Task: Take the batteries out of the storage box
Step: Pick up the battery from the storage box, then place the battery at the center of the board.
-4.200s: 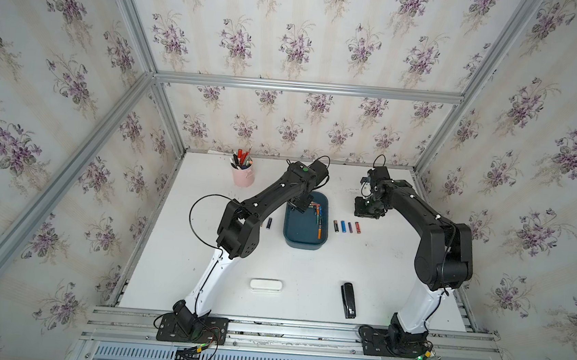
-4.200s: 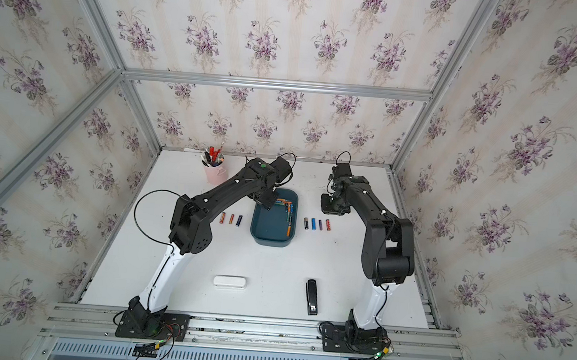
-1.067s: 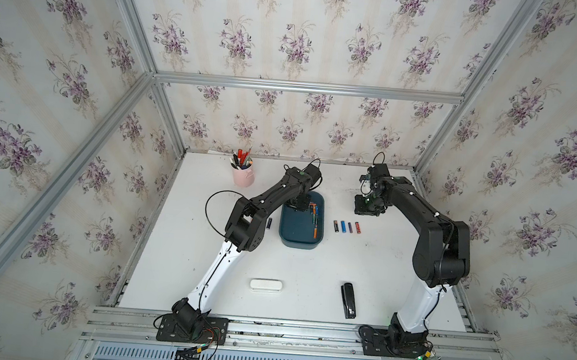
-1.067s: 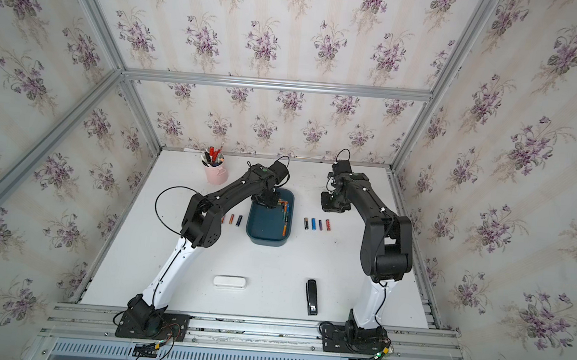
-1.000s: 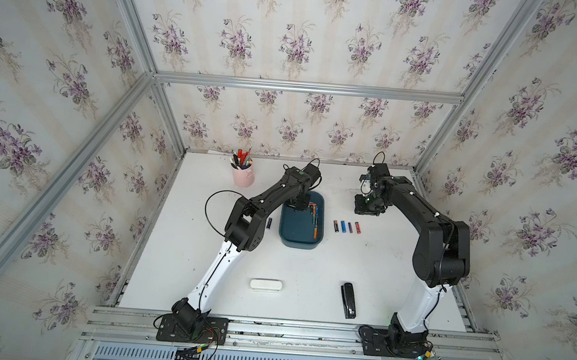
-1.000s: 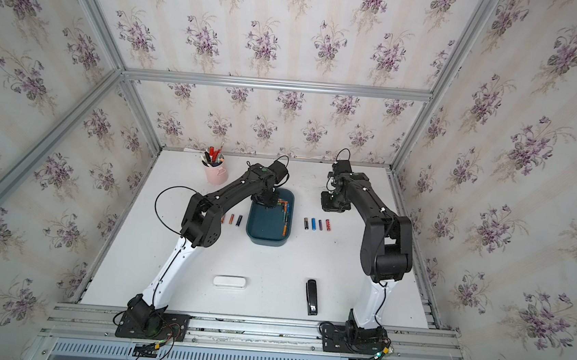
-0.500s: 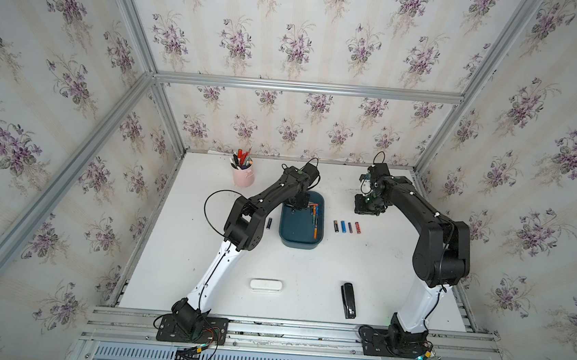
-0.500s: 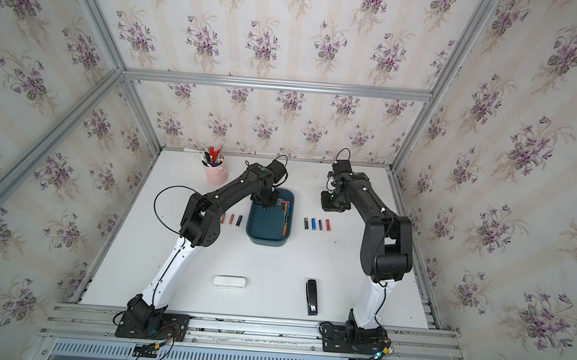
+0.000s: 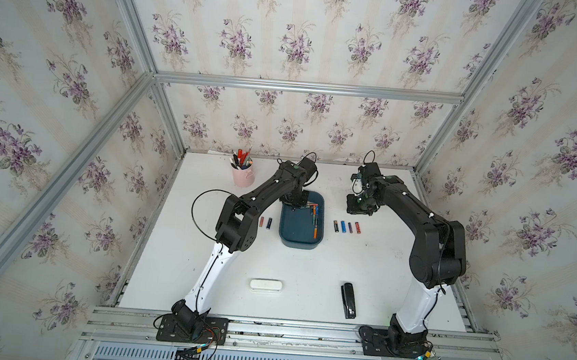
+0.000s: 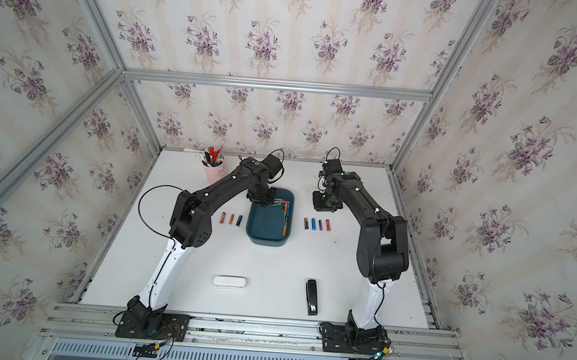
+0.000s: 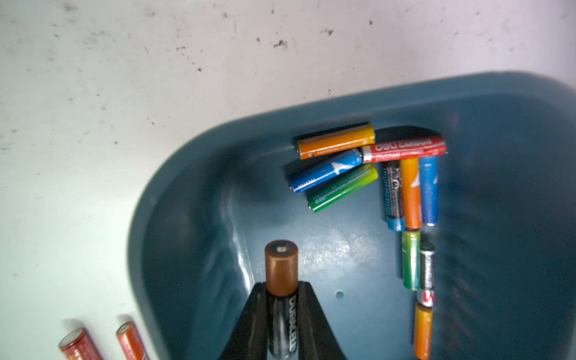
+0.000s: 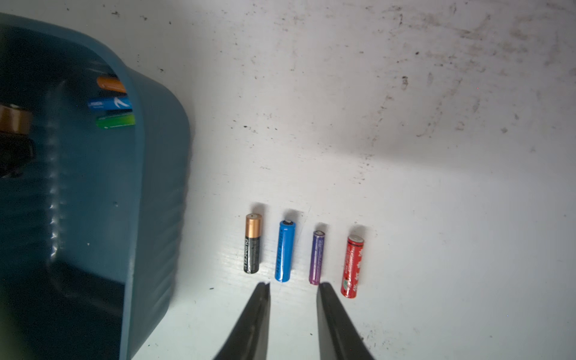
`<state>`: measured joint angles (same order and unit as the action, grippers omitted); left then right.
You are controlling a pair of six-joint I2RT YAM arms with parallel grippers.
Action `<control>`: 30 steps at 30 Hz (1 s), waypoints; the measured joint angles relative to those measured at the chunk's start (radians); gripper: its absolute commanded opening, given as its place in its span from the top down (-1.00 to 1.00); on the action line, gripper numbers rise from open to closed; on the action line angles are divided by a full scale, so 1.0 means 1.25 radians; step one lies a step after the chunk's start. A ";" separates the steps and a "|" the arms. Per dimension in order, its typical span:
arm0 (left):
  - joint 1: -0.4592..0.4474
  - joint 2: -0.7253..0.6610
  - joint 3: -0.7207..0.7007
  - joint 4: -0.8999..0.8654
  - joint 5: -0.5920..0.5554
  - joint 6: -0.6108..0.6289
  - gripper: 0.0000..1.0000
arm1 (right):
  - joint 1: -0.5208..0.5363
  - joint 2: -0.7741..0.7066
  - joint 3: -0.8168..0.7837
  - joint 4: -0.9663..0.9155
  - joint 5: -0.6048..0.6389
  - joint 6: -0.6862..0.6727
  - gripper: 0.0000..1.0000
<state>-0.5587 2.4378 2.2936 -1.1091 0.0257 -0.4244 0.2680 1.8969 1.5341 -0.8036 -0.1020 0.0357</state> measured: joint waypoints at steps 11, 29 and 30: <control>0.042 -0.191 -0.182 0.024 0.017 0.009 0.59 | 0.060 0.014 0.044 -0.001 0.000 0.040 0.38; 0.266 -0.432 -0.651 0.170 0.026 0.063 0.57 | 0.092 0.054 0.114 -0.027 0.010 0.071 0.38; 0.269 -0.430 -0.658 0.174 0.026 0.068 0.57 | 0.092 0.055 0.115 -0.029 0.010 0.071 0.37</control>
<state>-0.2218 1.8999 1.4712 -0.8913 0.0582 -0.3389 0.3836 1.9659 1.6779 -0.8402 -0.0898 0.1242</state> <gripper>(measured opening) 0.214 0.312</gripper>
